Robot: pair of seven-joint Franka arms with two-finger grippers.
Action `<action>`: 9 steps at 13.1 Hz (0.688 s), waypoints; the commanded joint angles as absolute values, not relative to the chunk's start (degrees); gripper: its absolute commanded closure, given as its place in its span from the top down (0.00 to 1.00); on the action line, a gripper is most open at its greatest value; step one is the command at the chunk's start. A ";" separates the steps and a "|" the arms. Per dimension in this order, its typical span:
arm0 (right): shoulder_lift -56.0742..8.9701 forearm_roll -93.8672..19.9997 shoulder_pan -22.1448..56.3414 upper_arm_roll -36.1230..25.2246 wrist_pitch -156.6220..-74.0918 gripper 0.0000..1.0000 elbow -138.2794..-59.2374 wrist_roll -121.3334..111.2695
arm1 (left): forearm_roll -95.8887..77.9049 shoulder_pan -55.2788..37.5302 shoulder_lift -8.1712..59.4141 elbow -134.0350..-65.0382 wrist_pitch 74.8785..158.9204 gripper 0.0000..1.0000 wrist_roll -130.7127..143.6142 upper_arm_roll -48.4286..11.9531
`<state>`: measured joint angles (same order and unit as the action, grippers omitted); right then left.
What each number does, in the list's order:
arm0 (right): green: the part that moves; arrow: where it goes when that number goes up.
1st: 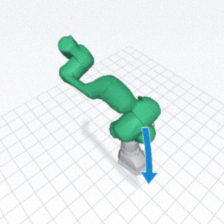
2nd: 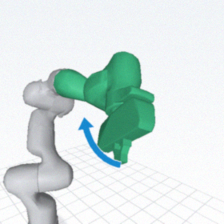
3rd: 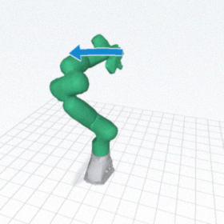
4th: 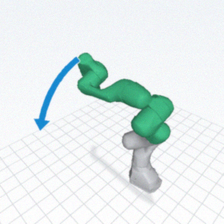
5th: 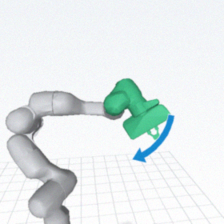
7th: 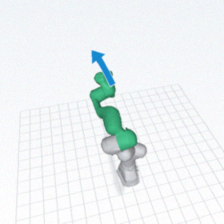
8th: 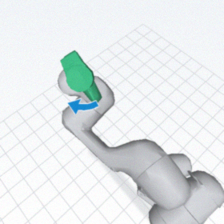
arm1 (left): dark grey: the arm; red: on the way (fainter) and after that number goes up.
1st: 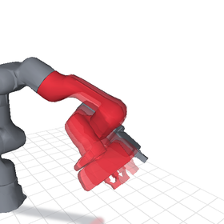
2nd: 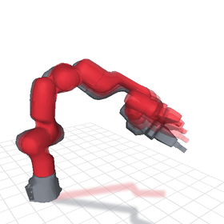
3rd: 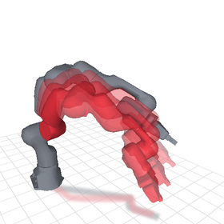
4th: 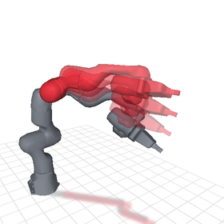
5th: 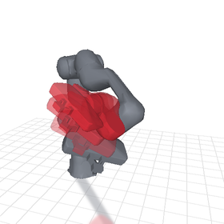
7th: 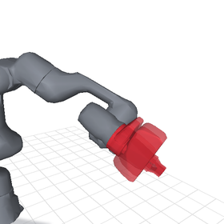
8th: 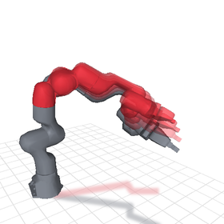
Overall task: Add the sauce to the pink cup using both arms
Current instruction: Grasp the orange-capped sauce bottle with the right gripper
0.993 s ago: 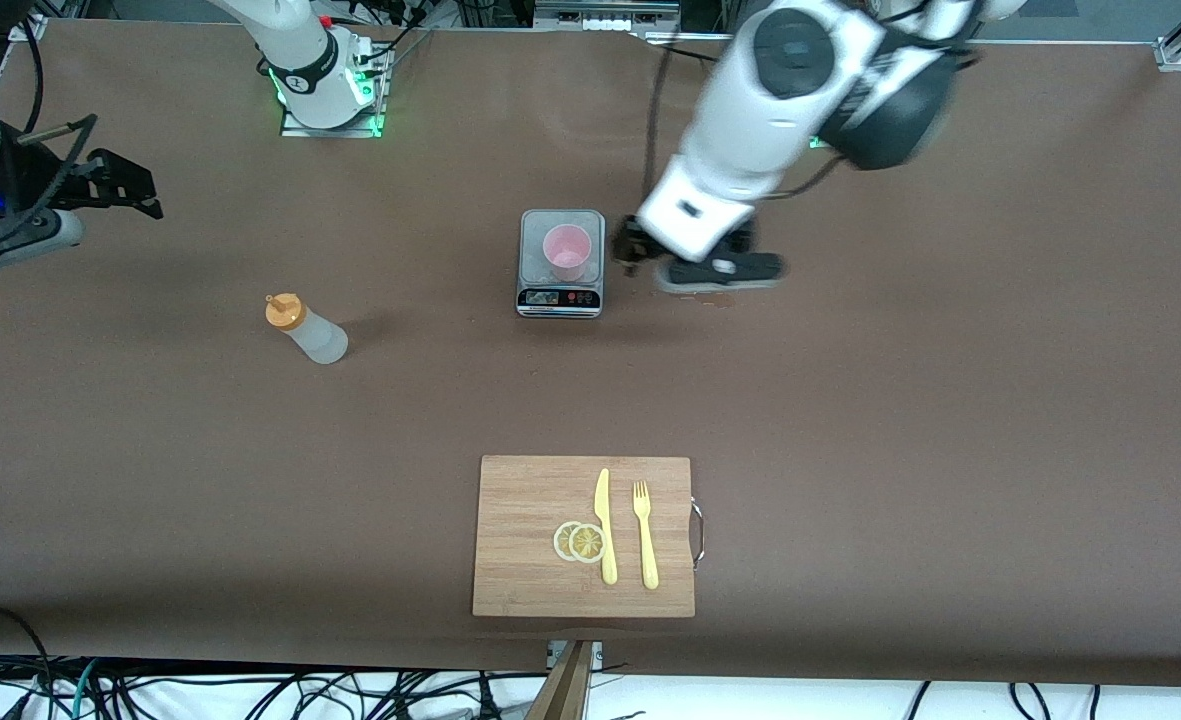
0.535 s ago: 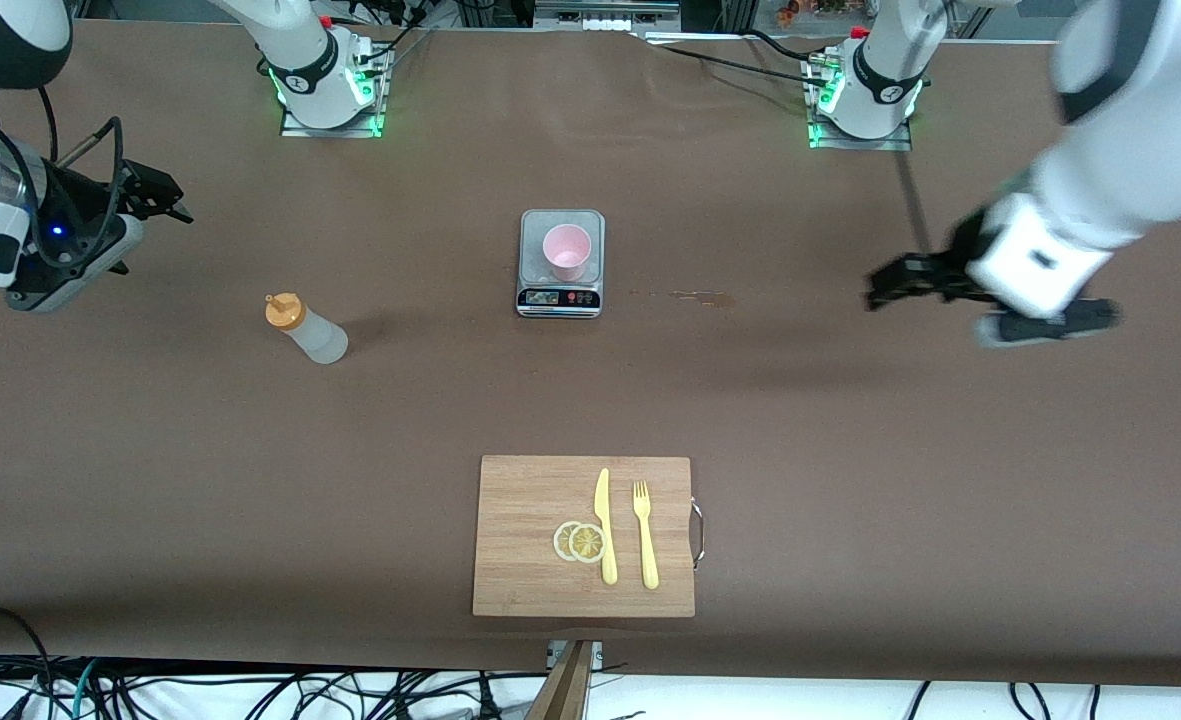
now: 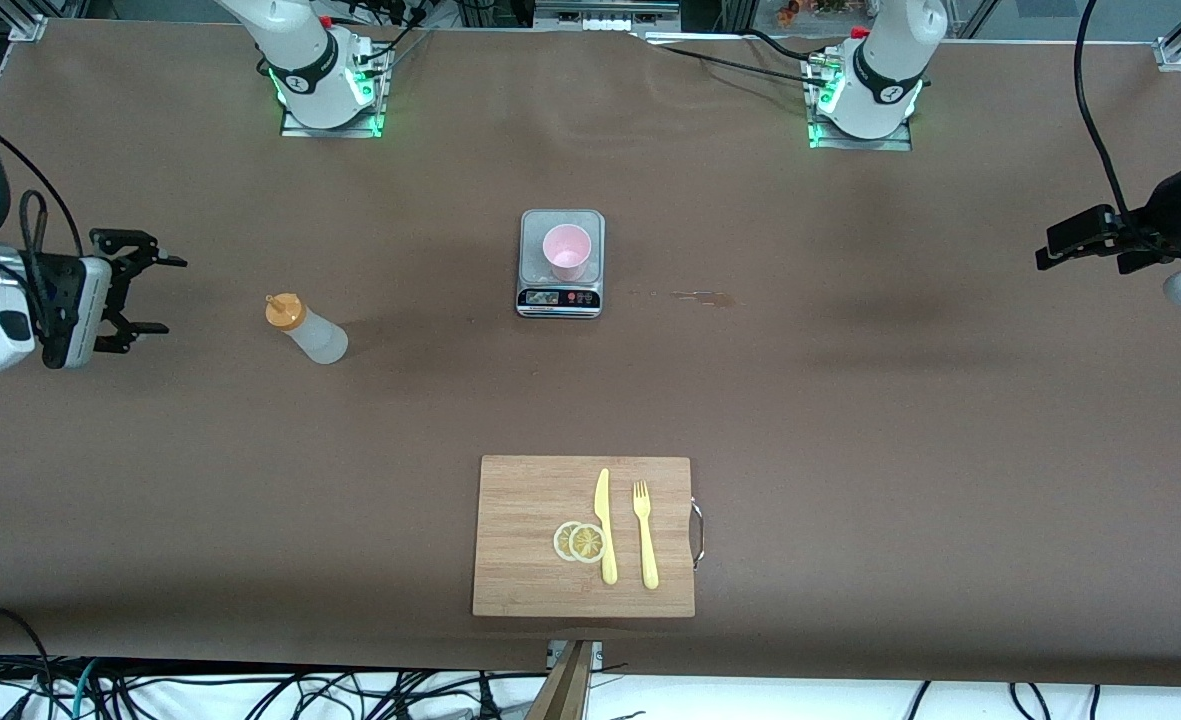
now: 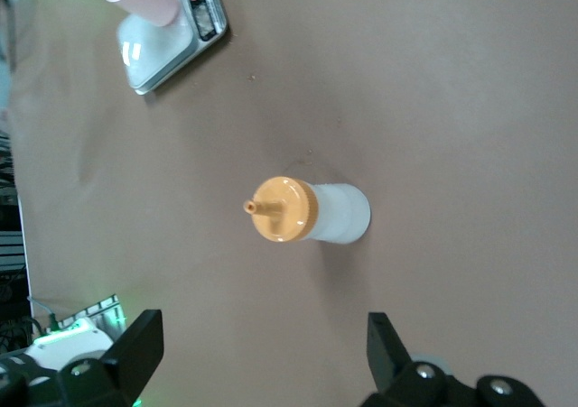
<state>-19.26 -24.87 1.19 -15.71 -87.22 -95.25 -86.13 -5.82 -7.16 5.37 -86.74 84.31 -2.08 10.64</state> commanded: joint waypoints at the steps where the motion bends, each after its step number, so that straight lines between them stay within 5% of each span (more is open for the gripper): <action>1: -24.41 -32.67 -2.27 -15.29 -87.19 1.00 -96.76 -102.76 | -4.40 -5.98 4.39 -89.64 83.85 1.00 -6.57 9.49; 9: -35.67 -49.64 -3.69 -15.82 -82.88 1.00 -101.51 -138.58 | -0.79 -4.48 3.52 -90.53 83.85 1.00 -6.15 1.23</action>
<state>-34.08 -46.57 -3.09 -15.78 -84.27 -100.59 -133.60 -2.15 -5.39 4.99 -89.66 84.14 -5.29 2.12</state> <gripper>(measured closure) 0.000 0.000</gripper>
